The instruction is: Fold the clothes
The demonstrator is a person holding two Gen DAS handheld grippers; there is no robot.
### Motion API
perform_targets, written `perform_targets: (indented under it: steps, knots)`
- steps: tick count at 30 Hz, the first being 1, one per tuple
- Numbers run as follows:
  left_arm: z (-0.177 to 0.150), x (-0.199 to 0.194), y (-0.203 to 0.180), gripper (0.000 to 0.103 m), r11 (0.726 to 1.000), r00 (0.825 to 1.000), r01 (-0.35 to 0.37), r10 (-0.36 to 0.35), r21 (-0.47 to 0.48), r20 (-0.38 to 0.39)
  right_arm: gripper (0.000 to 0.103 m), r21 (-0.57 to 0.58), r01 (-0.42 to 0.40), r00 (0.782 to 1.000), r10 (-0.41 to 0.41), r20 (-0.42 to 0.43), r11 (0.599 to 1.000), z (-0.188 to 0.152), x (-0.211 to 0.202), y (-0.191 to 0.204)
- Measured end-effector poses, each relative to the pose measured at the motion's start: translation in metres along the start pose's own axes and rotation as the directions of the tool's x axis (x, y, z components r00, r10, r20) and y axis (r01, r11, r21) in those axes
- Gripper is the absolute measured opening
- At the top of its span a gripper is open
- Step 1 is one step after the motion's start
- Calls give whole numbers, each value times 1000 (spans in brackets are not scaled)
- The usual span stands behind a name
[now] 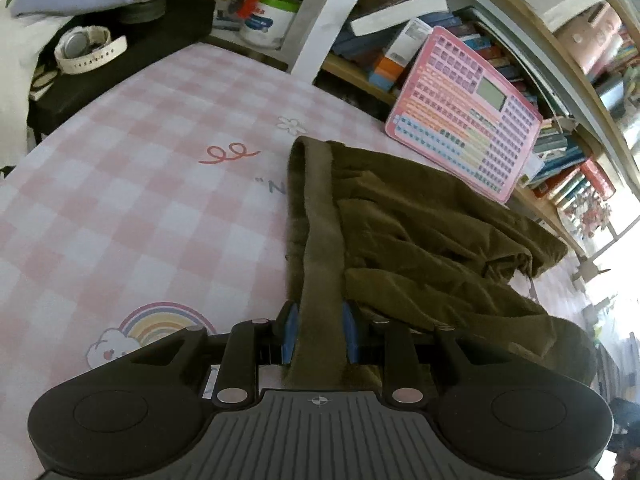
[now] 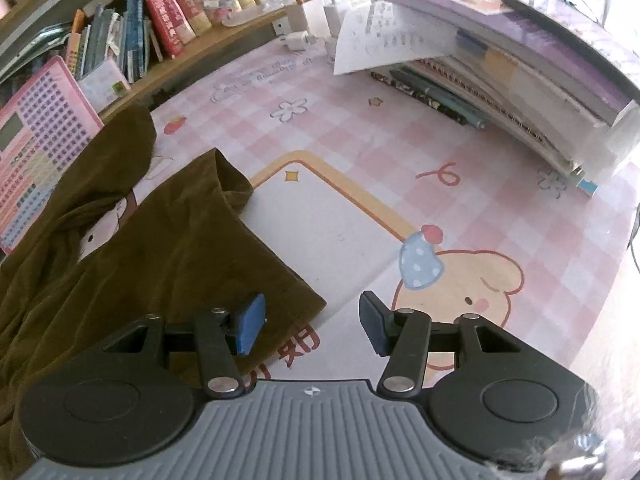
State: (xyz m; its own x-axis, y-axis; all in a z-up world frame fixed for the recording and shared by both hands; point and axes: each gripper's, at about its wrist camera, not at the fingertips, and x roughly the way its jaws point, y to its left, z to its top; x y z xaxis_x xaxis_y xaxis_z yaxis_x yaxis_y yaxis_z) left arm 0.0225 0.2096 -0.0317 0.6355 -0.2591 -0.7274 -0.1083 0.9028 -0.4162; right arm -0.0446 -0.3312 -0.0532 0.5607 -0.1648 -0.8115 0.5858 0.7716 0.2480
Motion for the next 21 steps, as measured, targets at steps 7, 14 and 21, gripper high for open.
perform_targets:
  steps: [7, 14, 21]
  knots:
    - [-3, 0, -11, 25, 999, 999, 35, -35, 39, -4, 16, -101, 20, 999, -22, -23, 995, -3, 11, 19]
    - [0, -3, -14, 25, 996, 998, 66, -66, 65, -4, 7, -216, -144, 968, 183, 174, 966, 40, -66, 53]
    - [-1, -10, -4, 25, 995, 995, 96, -96, 33, 11, 7, -149, -17, 997, 27, 70, 989, 22, -73, 4]
